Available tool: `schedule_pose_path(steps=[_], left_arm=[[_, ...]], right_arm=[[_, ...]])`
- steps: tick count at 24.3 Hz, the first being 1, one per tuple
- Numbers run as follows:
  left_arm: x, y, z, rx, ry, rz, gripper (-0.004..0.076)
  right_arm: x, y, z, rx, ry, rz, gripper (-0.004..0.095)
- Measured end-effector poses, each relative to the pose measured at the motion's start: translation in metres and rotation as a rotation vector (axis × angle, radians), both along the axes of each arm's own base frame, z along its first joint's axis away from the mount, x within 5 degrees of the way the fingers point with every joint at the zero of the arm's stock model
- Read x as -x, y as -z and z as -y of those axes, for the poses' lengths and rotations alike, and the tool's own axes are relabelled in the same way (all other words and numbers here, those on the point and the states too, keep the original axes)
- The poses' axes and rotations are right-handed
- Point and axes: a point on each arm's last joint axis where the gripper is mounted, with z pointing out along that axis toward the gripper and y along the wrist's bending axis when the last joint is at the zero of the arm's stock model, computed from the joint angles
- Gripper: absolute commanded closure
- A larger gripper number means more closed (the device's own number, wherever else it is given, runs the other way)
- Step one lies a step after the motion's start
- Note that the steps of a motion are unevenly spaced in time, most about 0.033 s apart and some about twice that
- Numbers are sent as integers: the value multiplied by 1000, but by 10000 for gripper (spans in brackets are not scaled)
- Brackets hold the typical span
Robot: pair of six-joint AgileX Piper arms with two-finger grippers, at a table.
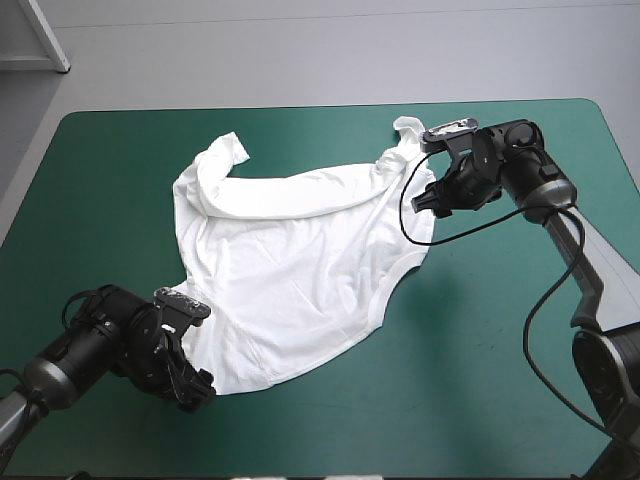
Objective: Fold the cloth
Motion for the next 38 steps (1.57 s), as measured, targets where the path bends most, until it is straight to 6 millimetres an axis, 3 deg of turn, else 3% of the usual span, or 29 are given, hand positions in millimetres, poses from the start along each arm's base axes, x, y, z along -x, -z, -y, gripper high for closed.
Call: schedule_pose_path(steps=[5, 12, 16, 18, 19, 21, 32, 38], left_arm=[[5, 25, -1, 31, -14, 21, 83], [6, 45, 2, 58, -38, 11, 211], [-2, 49, 6, 47, -58, -25, 370], [-7, 51, 8, 44, -63, -32, 498], [-8, 51, 9, 44, -63, -31, 609], [-12, 52, 11, 50, -63, -21, 702], [-13, 37, 8, 41, -37, 42, 705], [-9, -13, 4, 83, -29, 180, 705]], right_arm=[[0, 0, 0, -1, 0, 0, 332], [1, 0, 0, 1, 0, -8, 332], [1, 1, 0, 3, 0, -15, 332], [1, 1, 0, 5, 0, -16, 332], [2, 1, 1, 8, 0, -19, 332], [3, 2, 1, 17, 0, -34, 332], [2, 2, 2, 18, 3, -30, 332], [-2, -1, 0, -2, 13, 22, 332]])
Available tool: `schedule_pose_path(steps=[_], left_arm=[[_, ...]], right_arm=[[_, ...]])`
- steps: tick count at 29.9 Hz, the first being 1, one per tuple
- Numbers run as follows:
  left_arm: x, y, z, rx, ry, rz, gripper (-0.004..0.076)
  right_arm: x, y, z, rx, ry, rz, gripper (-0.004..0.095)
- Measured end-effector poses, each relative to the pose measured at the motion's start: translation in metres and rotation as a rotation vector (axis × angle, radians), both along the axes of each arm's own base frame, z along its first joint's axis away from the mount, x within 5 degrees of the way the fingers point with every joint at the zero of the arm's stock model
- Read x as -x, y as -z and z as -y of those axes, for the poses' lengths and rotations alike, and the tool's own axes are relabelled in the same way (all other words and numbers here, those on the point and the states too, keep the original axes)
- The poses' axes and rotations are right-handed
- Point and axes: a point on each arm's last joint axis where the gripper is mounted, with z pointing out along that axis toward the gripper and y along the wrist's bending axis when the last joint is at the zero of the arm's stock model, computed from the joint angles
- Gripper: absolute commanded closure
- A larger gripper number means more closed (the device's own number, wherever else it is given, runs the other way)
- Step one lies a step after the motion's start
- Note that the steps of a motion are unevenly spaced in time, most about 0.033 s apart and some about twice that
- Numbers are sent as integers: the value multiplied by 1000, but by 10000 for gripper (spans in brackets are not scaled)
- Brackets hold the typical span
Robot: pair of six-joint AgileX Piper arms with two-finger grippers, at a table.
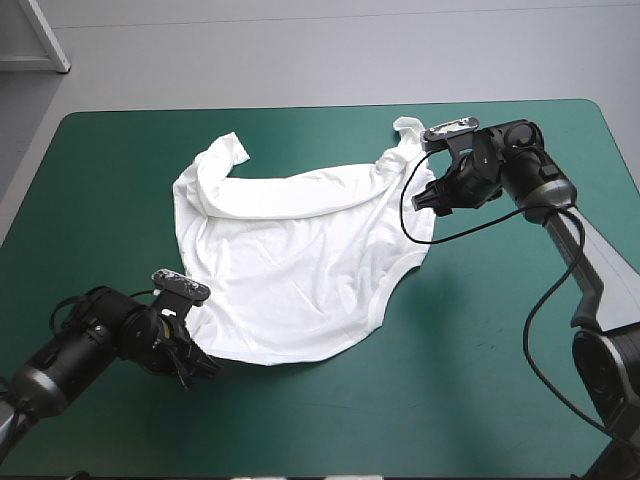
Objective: Fold the cloth
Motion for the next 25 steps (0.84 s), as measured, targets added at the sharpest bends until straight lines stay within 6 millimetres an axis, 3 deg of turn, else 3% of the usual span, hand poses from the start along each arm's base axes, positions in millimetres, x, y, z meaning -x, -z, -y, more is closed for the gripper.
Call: schedule_pose_path(steps=[5, 11, 19, 25], left_arm=[[3, -15, -4, -17, 0, 20, 705], [4, -15, -6, -36, -6, 10, 705], [4, -17, -5, -30, -26, 2, 705], [0, -35, -4, -12, -35, 49, 705]], right_arm=[[-6, 0, 7, -44, 41, 30, 332], [-37, 27, 28, -69, 100, -9, 332], [-94, 58, 17, -117, 81, -6, 332], [-125, 74, 11, -120, 69, -6, 332]])
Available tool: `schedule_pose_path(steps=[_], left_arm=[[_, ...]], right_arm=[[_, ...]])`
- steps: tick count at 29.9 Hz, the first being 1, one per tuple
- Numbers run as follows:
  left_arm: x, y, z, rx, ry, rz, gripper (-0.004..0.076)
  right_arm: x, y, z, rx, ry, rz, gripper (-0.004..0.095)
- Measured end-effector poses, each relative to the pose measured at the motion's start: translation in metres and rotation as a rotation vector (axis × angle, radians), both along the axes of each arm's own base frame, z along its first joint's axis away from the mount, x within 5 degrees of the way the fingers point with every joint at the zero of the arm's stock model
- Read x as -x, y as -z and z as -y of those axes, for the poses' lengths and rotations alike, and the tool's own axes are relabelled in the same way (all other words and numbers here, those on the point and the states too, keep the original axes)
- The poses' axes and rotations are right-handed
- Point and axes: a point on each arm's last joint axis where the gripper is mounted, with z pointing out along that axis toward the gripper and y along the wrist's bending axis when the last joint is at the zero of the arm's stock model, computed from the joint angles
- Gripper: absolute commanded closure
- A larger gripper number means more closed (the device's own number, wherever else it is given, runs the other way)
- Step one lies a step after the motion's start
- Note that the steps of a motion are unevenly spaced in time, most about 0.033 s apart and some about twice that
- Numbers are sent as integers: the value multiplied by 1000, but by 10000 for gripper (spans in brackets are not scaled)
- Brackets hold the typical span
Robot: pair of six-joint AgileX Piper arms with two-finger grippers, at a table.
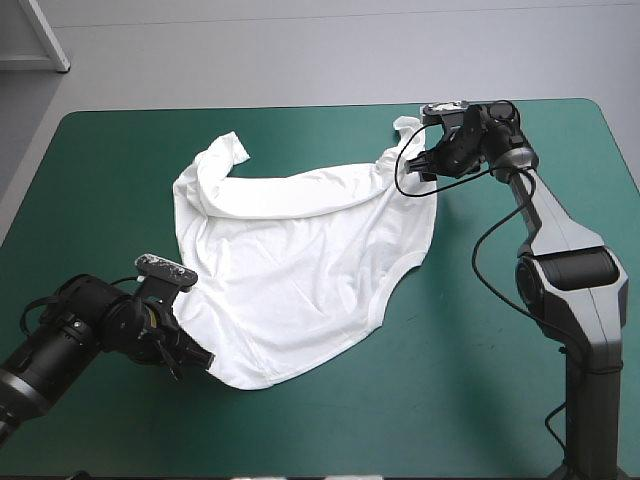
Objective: Fold the cloth
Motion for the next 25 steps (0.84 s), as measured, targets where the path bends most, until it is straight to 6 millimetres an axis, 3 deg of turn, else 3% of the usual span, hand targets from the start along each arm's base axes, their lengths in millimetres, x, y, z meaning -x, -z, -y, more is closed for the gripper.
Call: schedule_pose_path(steps=[6, 8, 12, 16, 22, 25], left_arm=[[-2, -9, 1, 18, -7, 32, 705], [-2, -9, 1, 18, -7, 32, 705], [-3, -9, 1, 11, -7, 35, 705], [-4, -10, -1, -7, -20, 54, 705], [-11, -13, -2, -14, -16, 128, 705], [-14, -15, -1, -5, -12, 173, 705]], right_arm=[[-16, 24, -3, 7, -8, -37, 334], [-18, 32, -3, 12, -11, -56, 382], [-18, 33, -4, 8, -13, -63, 609], [-17, 33, -5, -10, -14, -75, 912], [-16, 31, -9, -55, -19, -95, 925], [-16, 19, -11, -68, -28, -96, 925]])
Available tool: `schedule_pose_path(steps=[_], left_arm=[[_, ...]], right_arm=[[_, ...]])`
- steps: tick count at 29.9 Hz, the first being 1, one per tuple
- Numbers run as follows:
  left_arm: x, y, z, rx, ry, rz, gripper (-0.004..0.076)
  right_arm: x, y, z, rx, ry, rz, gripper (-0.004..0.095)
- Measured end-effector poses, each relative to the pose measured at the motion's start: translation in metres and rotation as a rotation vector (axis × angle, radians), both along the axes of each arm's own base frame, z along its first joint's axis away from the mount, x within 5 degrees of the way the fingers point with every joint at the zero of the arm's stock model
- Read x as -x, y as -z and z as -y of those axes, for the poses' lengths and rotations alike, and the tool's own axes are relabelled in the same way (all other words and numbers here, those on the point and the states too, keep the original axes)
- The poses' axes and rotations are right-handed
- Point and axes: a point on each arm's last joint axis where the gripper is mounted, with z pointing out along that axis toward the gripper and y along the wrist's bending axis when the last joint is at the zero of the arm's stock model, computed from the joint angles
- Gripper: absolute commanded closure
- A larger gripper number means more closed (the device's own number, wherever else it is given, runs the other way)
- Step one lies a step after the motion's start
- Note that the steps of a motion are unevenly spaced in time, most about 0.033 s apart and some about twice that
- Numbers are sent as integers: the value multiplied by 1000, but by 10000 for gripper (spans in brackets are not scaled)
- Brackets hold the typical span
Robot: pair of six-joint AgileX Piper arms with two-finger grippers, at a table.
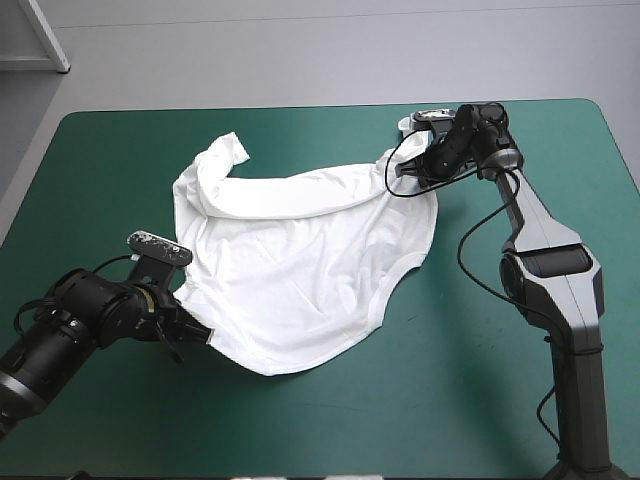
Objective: Fold the cloth
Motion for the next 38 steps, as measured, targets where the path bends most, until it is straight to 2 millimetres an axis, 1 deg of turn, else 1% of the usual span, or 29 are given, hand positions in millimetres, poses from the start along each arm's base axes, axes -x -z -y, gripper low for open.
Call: schedule_pose_path(steps=[1, 4, 6, 7, 9, 10, 12, 13, 15, 16, 18, 21, 22, 25, 26, 31, 35, 38], left_arm=[[-1, -1, 0, 0, 1, 12, 705], [-5, -11, 0, 0, 6, 65, 705], [-9, -25, -1, -7, 7, 121, 705], [-11, -35, -1, -6, 6, 156, 705], [-15, -59, -2, -11, 5, 243, 704], [-16, -69, -3, -15, 3, 283, 705], [-18, -96, -6, -19, -4, 384, 705], [-18, -108, -8, -27, -9, 426, 704], [-15, -136, -13, -31, -21, 527, 704], [-14, -148, -15, -32, -27, 567, 704], [-7, -179, -21, -26, -38, 680, 704], [4, -217, -28, -19, -35, 829, 704], [8, -228, -30, -16, -31, 876, 704], [25, -263, -37, -10, -11, 1035, 704], [29, -272, -40, -8, -7, 1076, 705], [64, -318, -55, 4, -7, 1303, 705], [89, -342, -67, -23, -17, 1421, 705], [103, -354, -74, -27, -30, 1483, 705]], right_arm=[[0, -7, 0, -4, 0, 6, 925], [3, -36, -1, -30, 13, 62, 925], [8, -63, 0, -48, 22, 119, 925], [11, -76, 1, -56, 27, 148, 925], [21, -111, 2, -78, 36, 224, 925], [28, -130, 3, -88, 38, 269, 925], [44, -167, 5, -111, 43, 354, 925], [51, -181, 7, -120, 44, 388, 925], [72, -216, 10, -139, 44, 475, 925], [81, -230, 11, -146, 44, 507, 925], [106, -263, 15, -166, 41, 592, 925], [148, -307, 21, -198, 31, 711, 925], [160, -318, 23, -208, 28, 743, 925], [204, -355, 30, -239, 22, 865, 925], [219, -366, 32, -253, 19, 910, 925], [285, -410, 40, -315, -13, 1121, 925], [336, -434, 46, -366, -46, 1263, 925], [364, -445, 49, -388, -74, 1328, 925]])
